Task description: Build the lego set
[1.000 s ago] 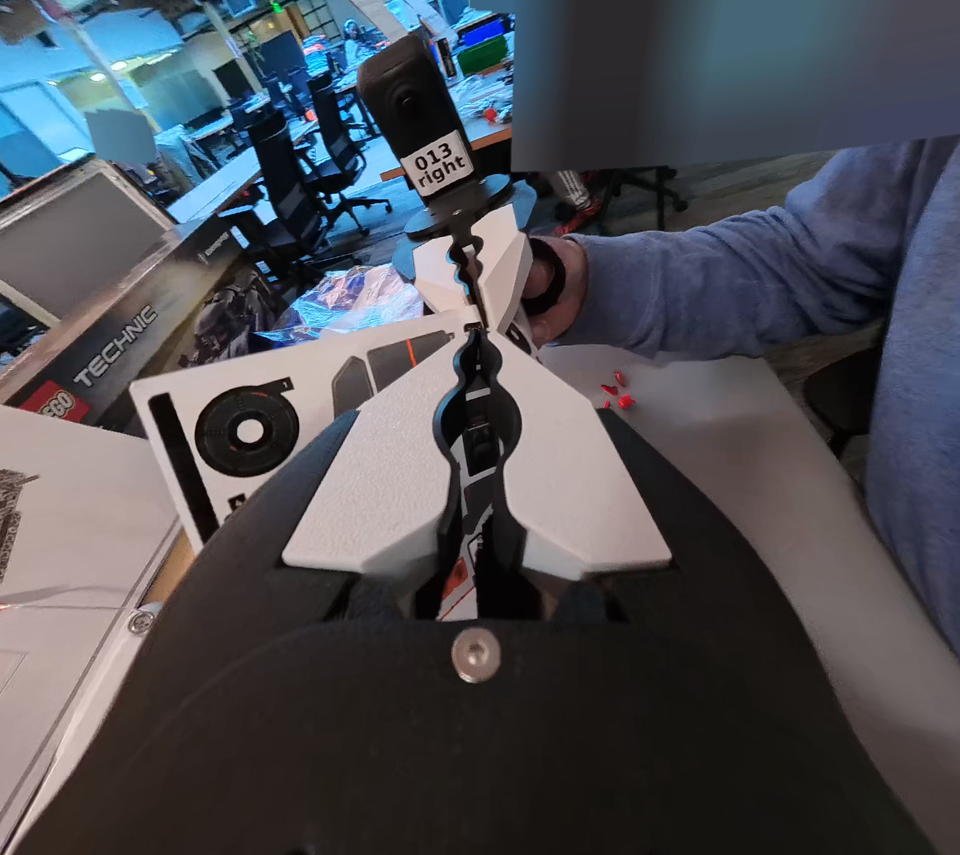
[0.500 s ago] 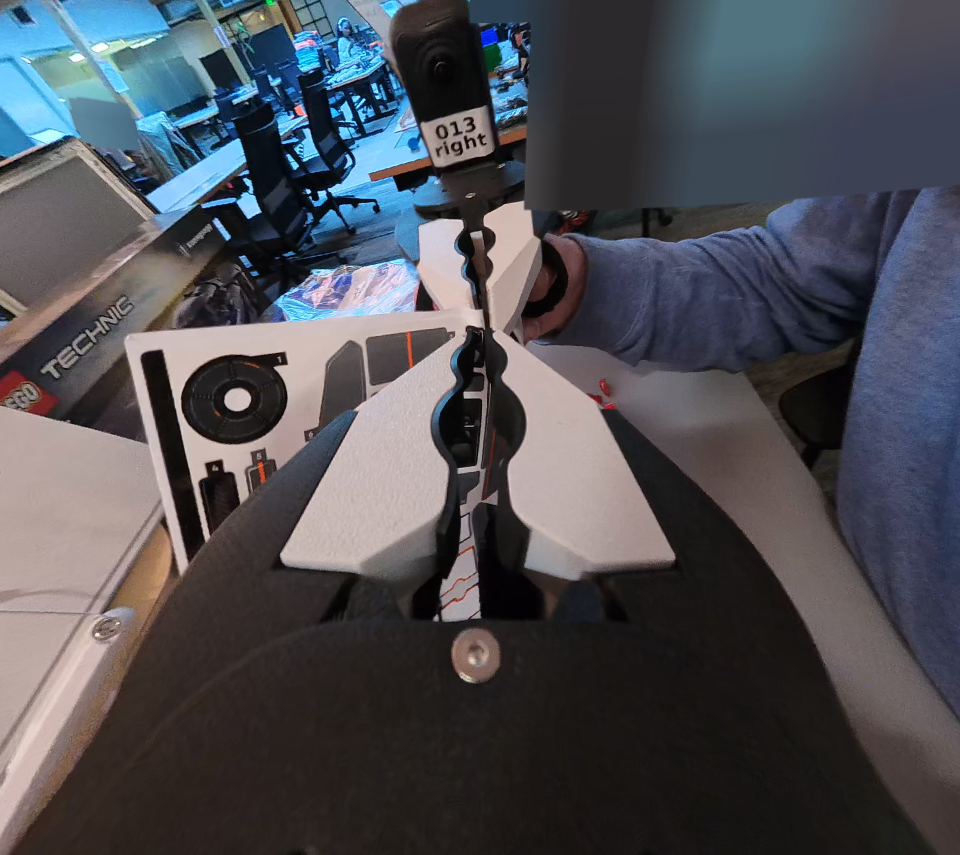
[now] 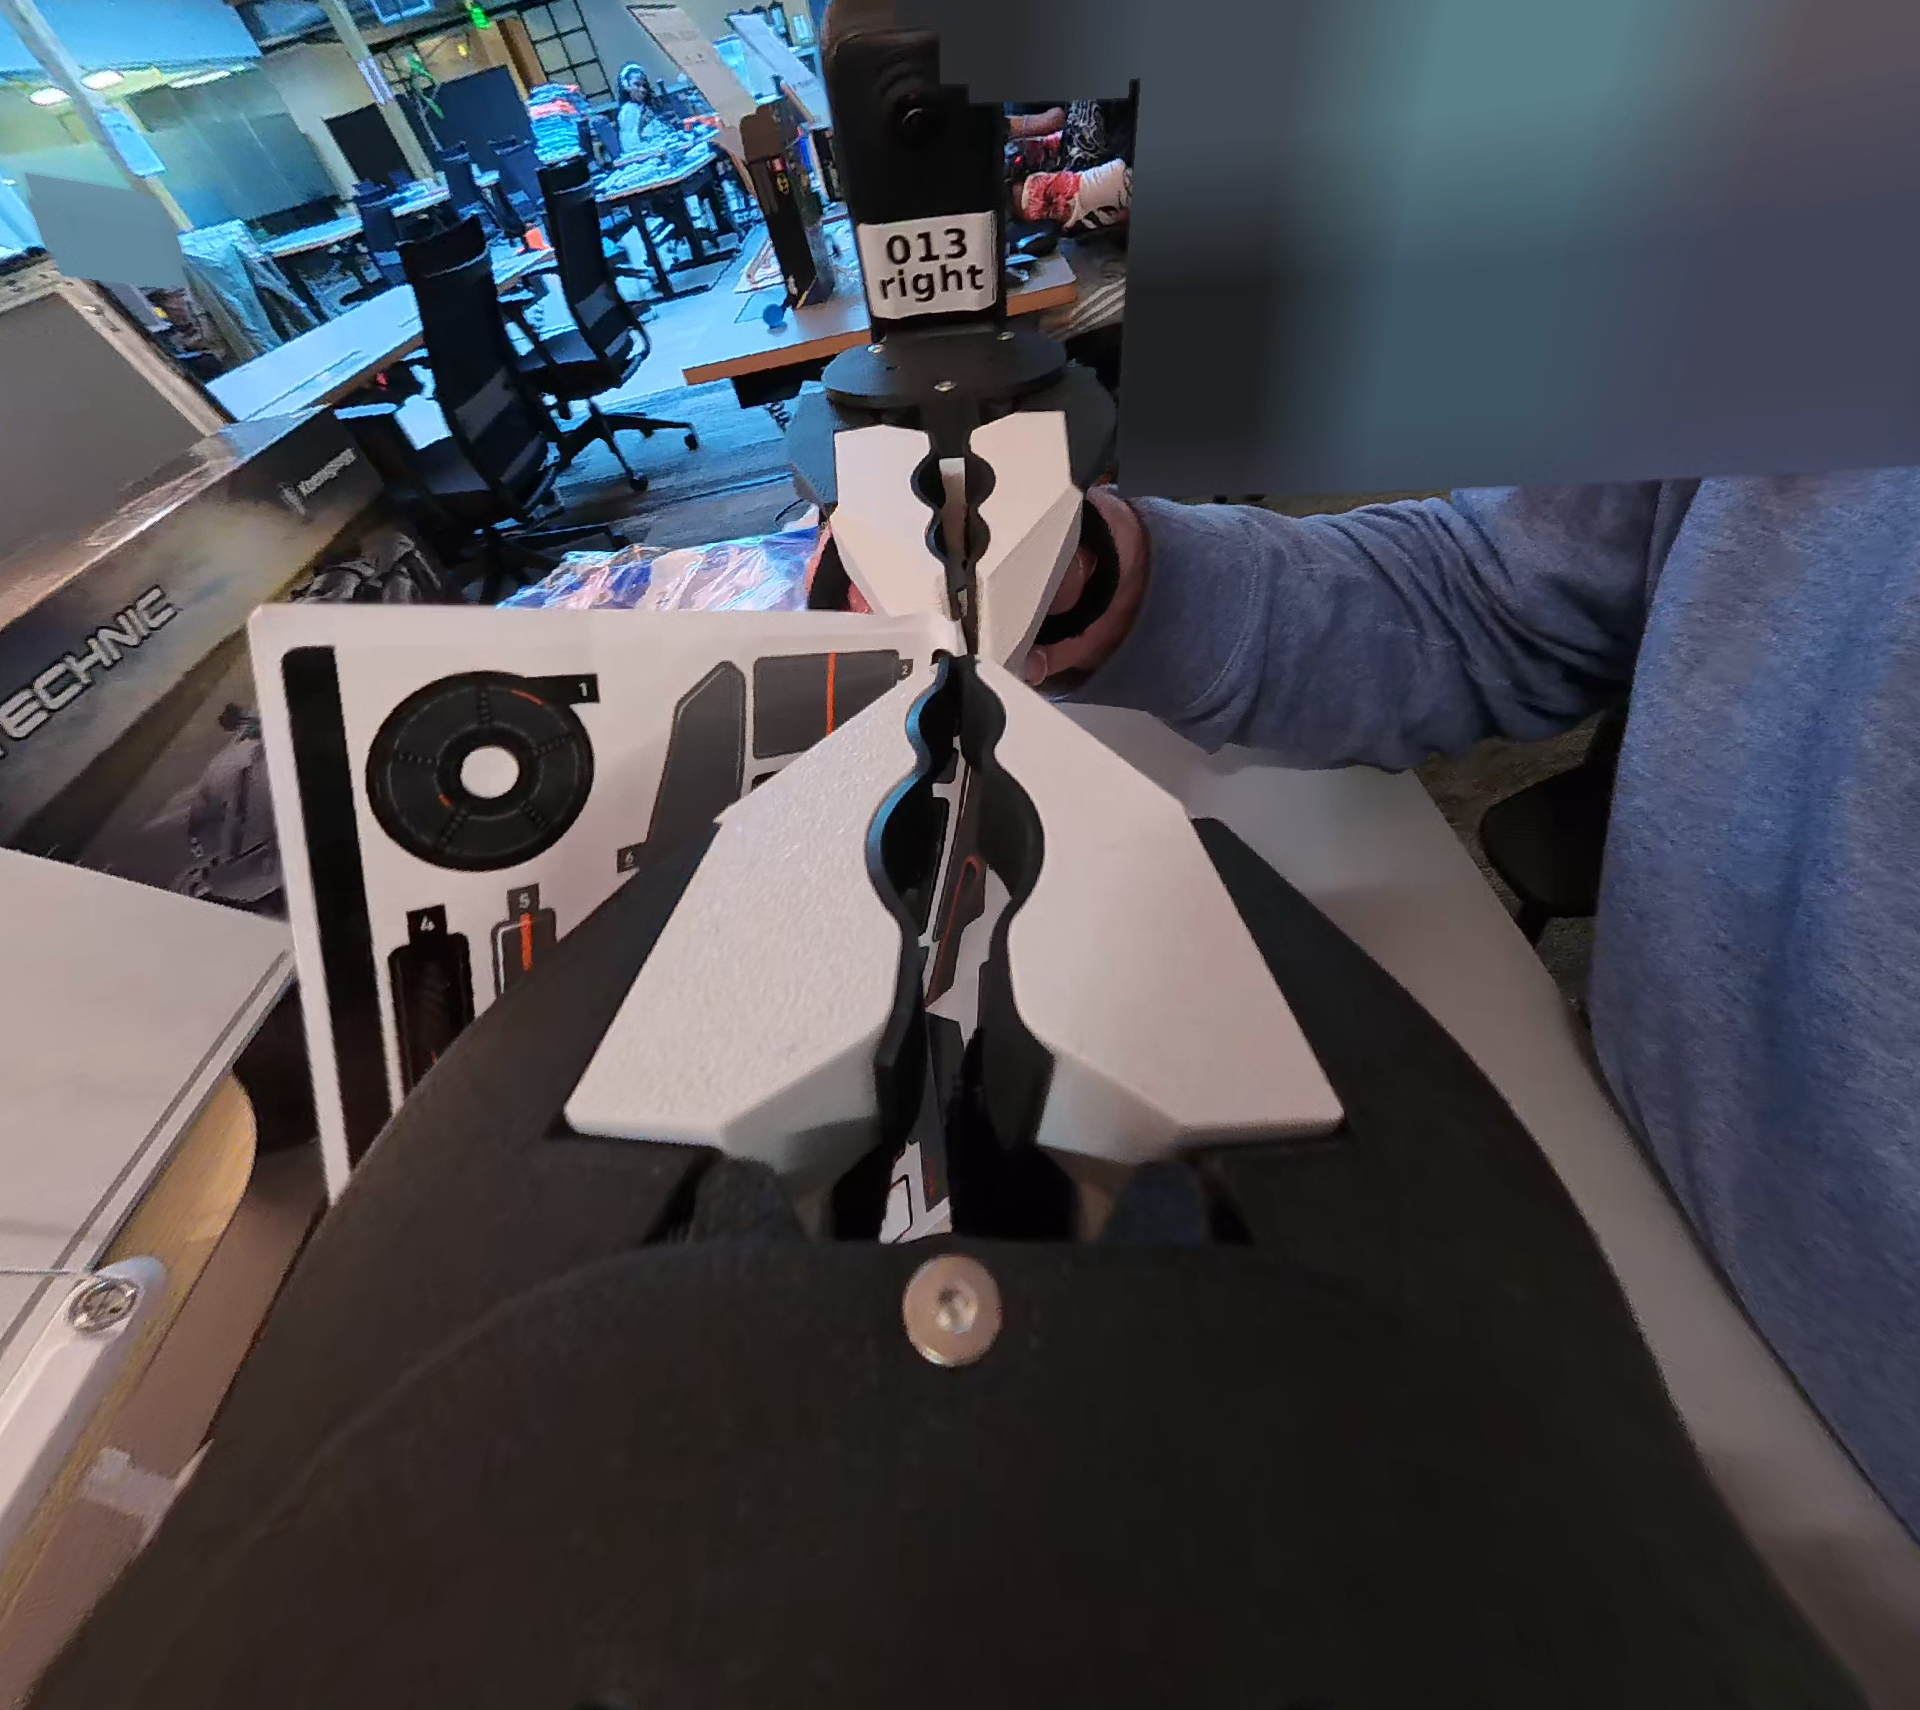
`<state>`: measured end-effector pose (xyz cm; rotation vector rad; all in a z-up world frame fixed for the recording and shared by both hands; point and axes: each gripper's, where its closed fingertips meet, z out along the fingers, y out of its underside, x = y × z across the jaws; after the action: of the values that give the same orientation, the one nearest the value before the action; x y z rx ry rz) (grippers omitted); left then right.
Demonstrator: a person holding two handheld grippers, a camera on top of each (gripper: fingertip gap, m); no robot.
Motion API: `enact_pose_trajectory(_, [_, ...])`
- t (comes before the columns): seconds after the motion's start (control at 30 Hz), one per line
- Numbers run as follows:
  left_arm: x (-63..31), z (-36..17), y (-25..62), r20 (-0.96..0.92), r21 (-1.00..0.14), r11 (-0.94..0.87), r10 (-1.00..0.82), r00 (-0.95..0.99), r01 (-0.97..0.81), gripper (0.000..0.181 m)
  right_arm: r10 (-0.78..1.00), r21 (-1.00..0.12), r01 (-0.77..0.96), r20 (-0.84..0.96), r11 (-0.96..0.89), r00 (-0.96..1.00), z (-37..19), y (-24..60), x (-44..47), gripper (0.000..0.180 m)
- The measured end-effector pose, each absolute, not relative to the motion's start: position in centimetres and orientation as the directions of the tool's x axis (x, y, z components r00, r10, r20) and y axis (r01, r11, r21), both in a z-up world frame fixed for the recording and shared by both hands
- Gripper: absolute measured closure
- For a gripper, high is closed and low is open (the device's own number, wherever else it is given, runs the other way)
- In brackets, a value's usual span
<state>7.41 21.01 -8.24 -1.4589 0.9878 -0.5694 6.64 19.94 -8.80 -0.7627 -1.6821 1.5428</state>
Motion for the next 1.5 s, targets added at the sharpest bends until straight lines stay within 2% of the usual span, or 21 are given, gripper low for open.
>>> enact_pose_trajectory(0.43, [7.8, -7.0, 20.4, -0.108, -0.993, 0.074, -0.887, 0.448, -0.093, 0.181, 0.752, -0.992, -0.096, 0.006, -0.077, -0.659, -7.5, 19.5, 7.1, 0.18])
enact_pose_trajectory(1.03, [6.9, -6.8, 20.4, -0.069, -0.998, 0.063, -0.881, 0.468, -0.028, 0.181, 0.792, -0.99, -0.067, -0.057, -0.122, -0.608, -8.0, 21.0, 6.3, 0.18])
enact_pose_trajectory(1.27, [4.9, -6.6, 18.7, -0.086, -0.996, 0.075, -0.841, 0.533, -0.043, 0.181, 0.829, -0.985, 0.054, -0.166, -0.162, -0.535, -10.8, 22.1, 6.1, 0.18])
enact_pose_trajectory(1.5, [2.5, -9.4, 16.5, -0.086, -0.994, 0.027, -0.78, 0.62, -0.104, 0.181, 0.841, -0.923, 0.266, -0.368, -0.278, -0.397, -17.9, 23.2, 5.3, 0.18])
